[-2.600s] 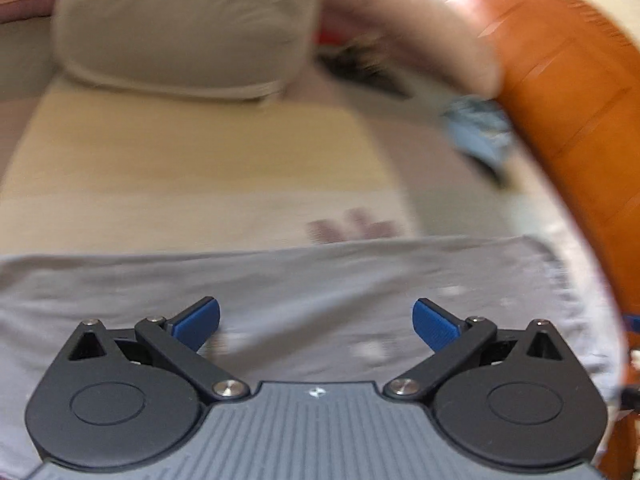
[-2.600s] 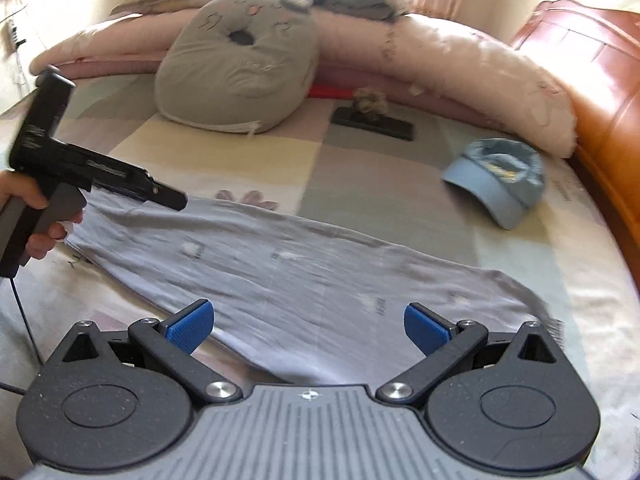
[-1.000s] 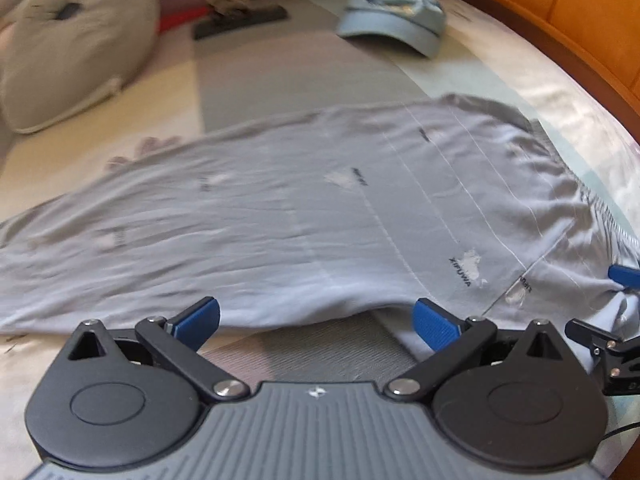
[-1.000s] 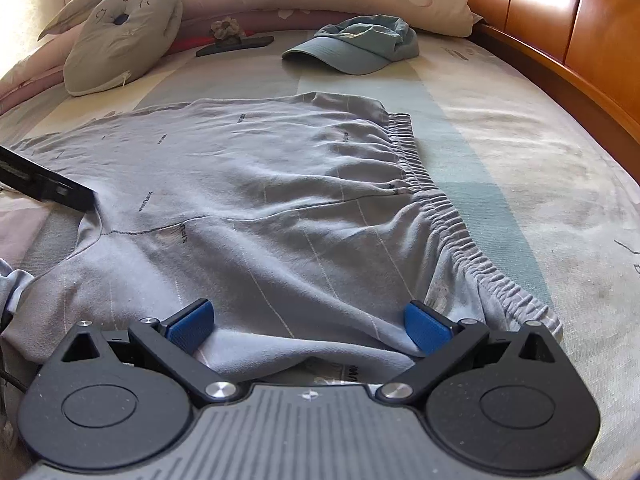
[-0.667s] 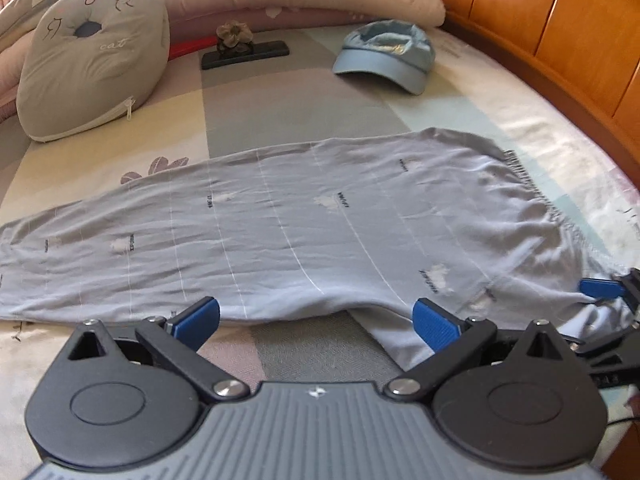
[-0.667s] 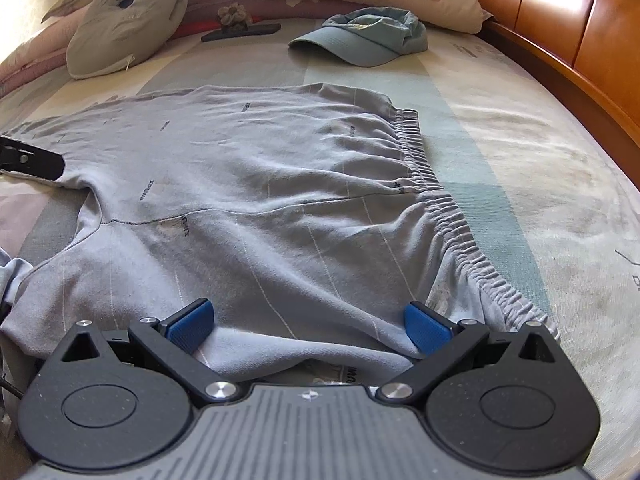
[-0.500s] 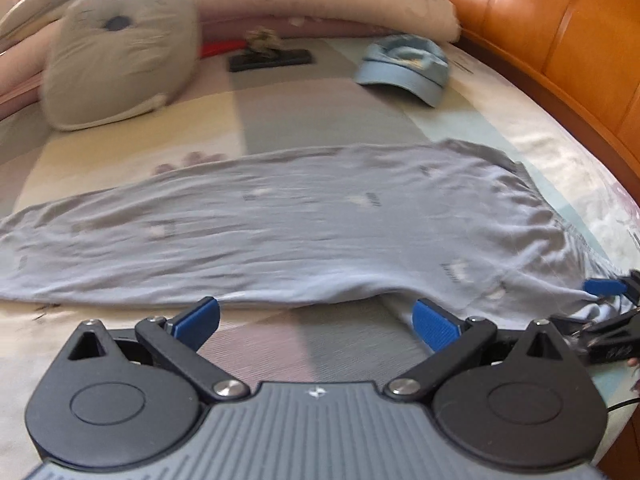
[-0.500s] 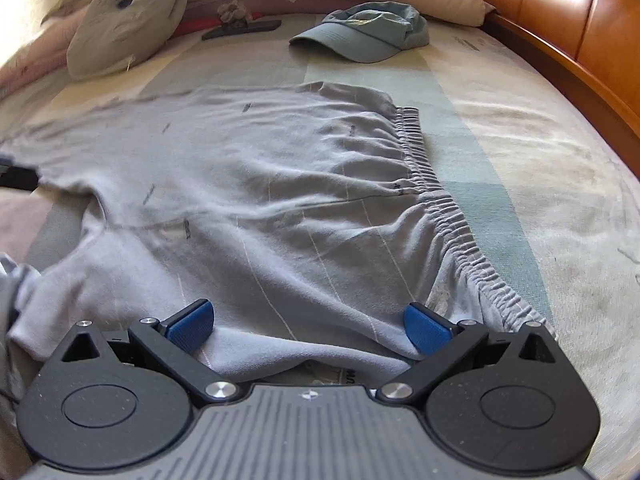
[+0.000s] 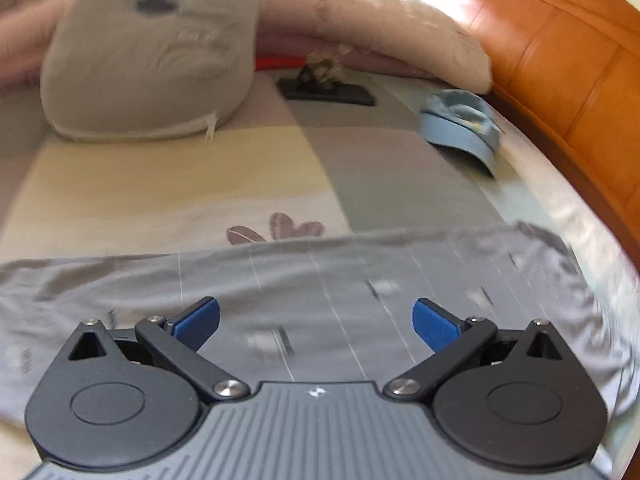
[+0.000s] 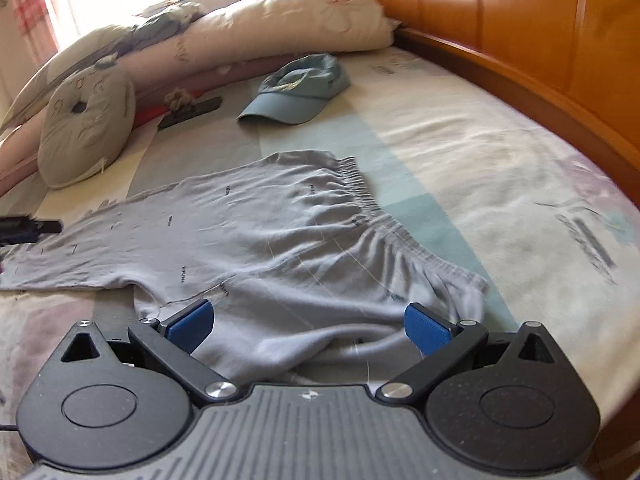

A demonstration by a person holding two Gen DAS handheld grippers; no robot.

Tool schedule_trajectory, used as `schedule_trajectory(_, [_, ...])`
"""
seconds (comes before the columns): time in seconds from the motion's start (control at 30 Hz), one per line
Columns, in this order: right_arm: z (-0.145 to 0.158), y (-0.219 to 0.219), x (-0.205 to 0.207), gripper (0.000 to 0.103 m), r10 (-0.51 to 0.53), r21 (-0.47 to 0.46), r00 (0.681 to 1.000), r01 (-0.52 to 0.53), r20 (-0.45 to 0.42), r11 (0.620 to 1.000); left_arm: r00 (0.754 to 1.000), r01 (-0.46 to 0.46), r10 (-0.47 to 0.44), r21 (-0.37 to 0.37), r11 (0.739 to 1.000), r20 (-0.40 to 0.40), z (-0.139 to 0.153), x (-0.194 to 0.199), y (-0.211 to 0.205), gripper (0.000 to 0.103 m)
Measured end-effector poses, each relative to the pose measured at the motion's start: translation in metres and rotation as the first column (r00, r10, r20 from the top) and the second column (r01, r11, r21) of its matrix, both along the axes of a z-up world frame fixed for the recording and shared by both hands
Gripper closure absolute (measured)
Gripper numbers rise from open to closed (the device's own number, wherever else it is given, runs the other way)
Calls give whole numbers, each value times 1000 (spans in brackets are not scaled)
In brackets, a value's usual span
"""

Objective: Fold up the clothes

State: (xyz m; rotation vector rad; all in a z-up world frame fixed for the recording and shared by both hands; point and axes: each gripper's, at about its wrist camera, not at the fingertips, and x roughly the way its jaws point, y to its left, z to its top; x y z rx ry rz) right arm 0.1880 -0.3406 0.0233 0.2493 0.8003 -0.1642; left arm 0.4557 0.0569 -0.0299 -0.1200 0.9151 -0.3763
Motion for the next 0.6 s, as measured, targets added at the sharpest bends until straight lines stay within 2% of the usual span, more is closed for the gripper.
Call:
schedule_trajectory(0.1, [8, 13, -20, 0, -63, -19, 998, 63, -8, 998, 998, -16, 15, -21, 1000, -67, -24, 24, 6, 1])
schedule_trajectory(0.17, [11, 21, -32, 0, -95, -33, 995, 95, -13, 995, 998, -10, 9, -22, 1000, -63, -32, 29, 8, 1])
schedule_trajectory(0.3, [13, 32, -46, 0, -147, -44, 989, 146, -18, 988, 999, -19, 18, -13, 1000, -42, -30, 34, 15, 1])
schedule_trajectory(0.4, [14, 39, -48, 0, -159, -27, 987, 158, -18, 987, 999, -14, 13, -13, 1000, -44, -21, 23, 17, 1])
schedule_trajectory(0.53, [12, 50, -42, 0, -126, -8, 992, 126, -17, 992, 995, 96, -97, 77, 992, 3, -19, -12, 4, 1])
schedule_trajectory(0.6, [10, 53, -38, 0, -100, 7, 995, 100, -17, 995, 993, 117, -117, 137, 984, -8, -30, -24, -1, 1])
